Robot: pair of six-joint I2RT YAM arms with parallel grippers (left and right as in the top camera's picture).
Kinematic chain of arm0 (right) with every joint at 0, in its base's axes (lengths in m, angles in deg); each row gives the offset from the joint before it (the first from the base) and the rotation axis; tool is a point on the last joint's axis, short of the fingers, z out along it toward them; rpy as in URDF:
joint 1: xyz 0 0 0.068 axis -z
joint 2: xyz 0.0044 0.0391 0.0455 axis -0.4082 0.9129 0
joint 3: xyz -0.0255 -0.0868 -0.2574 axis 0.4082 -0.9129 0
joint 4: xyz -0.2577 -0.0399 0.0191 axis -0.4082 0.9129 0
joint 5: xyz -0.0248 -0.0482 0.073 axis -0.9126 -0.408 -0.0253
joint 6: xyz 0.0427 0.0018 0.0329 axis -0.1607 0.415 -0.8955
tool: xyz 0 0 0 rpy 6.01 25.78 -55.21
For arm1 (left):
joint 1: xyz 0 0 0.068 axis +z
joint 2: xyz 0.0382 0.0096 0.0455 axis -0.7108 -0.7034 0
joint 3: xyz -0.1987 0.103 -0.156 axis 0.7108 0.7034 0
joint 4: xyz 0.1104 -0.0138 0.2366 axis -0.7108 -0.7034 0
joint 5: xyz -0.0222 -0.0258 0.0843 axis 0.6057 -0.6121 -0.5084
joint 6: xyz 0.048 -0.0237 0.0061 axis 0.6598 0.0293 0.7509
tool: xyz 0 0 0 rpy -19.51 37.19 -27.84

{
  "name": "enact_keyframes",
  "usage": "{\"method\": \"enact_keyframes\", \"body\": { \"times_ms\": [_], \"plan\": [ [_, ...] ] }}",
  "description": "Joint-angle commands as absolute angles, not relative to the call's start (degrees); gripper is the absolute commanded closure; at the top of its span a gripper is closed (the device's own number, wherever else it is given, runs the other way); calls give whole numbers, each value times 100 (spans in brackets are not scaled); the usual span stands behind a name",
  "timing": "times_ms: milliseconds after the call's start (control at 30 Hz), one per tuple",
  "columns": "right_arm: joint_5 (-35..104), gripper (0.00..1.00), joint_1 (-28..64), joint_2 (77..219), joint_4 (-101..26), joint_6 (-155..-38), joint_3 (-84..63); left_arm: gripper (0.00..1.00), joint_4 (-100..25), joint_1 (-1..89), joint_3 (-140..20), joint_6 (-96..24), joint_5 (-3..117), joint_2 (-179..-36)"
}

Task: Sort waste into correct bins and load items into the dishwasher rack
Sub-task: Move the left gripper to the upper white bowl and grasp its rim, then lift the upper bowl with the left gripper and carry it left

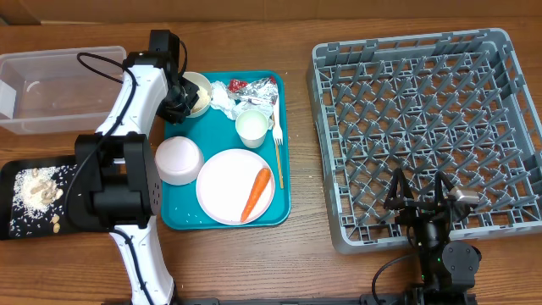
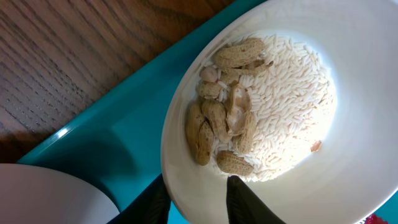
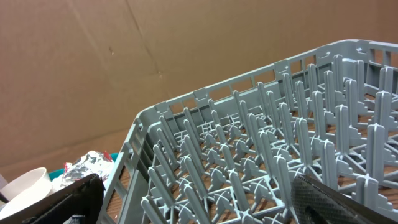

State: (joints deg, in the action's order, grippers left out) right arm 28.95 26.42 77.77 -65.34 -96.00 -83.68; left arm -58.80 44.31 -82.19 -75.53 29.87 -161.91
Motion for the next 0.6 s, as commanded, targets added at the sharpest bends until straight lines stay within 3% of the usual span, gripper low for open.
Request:
{"method": "enact_keyframes", "body": {
  "times_ms": [0,200,267,367,567],
  "plan": [
    [2900,0,2672,7731,-6580,-9607,-8427,68,-5904,4464,-8259,-7380,2869,-16221],
    [2900,0,2675,7731,-6580,-9607,-8427,72,-5913,4464,-8259,-7262,2869,-16223],
    [2900,0,2675,7731,-6580,-9607,-8427,85,-5919,4464,-8259,-7242,2871,-16223],
    [2900,0,2675,7731,-6580,-9607,-8427,93,-5972,4464,-8259,-7199,2867,-16223],
    [2900,0,2675,7731,-6580,-9607,-8427,96,-6031,4466,-8265,-6890,2769,-16219]
  ]
}}
